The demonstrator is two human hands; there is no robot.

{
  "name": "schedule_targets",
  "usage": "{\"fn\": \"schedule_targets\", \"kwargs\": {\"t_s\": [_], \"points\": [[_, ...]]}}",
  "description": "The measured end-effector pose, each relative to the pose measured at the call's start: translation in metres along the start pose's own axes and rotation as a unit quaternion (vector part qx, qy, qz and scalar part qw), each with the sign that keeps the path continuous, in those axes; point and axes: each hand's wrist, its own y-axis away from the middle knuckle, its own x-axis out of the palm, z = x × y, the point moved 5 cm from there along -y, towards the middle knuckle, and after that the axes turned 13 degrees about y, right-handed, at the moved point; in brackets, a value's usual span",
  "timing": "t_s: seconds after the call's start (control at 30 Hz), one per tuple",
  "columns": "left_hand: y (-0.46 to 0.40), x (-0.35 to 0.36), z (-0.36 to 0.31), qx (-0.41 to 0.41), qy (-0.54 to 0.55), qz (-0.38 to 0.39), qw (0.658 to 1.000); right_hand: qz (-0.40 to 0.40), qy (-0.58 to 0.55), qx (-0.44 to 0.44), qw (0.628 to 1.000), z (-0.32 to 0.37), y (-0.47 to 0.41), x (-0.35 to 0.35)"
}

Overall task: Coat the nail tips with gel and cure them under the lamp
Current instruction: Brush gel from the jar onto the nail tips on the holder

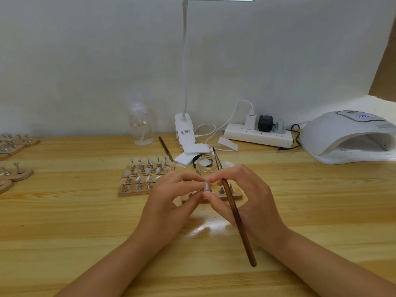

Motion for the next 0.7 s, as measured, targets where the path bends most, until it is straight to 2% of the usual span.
{"fn": "schedule_targets", "kwargs": {"t_s": [0.13, 0.3, 0.5, 0.6, 0.7], "points": [[0.0, -0.003, 0.0, -0.027, 0.043, -0.011, 0.999, 0.001, -0.004, 0.006, 1.0, 0.002, -0.001, 0.0], [0.0, -0.008, 0.001, -0.04, 0.031, -0.055, 0.997, -0.007, -0.001, 0.048, 0.999, -0.003, -0.004, -0.004], [-0.001, -0.012, 0.003, -0.057, 0.018, -0.088, 0.994, -0.051, -0.112, 0.151, 0.981, -0.019, -0.018, -0.013], [-0.002, -0.013, 0.003, -0.056, 0.013, -0.09, 0.994, -0.015, -0.107, 0.223, 0.969, -0.03, -0.034, -0.013], [-0.002, -0.013, 0.003, -0.051, -0.001, -0.094, 0.994, 0.075, -0.055, 0.263, 0.96, -0.049, -0.052, -0.005]]}}
